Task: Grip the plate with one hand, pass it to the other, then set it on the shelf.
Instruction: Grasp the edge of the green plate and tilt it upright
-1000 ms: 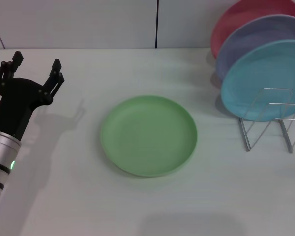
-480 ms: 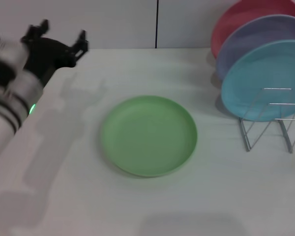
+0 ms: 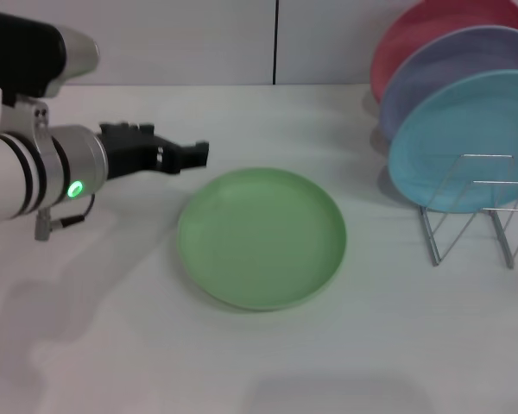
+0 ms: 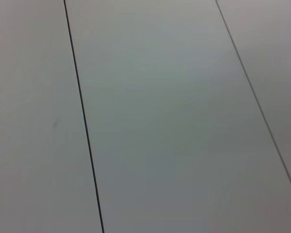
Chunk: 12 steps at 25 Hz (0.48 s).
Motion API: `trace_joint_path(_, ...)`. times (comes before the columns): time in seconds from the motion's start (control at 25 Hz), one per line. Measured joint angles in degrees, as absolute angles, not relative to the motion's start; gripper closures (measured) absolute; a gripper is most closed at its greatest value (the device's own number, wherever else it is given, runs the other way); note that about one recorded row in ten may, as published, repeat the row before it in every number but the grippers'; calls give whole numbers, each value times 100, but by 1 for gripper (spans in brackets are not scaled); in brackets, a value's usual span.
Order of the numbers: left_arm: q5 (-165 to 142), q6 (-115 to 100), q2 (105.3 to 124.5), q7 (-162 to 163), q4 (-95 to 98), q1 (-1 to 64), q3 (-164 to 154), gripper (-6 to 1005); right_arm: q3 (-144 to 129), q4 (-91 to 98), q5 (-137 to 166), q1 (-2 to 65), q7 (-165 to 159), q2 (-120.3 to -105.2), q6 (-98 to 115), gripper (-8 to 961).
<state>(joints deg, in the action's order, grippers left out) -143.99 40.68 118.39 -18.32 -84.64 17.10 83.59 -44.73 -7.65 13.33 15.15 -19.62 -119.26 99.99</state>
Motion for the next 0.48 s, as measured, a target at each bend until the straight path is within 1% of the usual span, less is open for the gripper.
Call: trace_joint_path(0.48, -14540, 4264, 11859, -1634, -7410, 1964, 8279, 177, -4482, -765, 1399, 1508, -1962, -11930, 9965, 212)
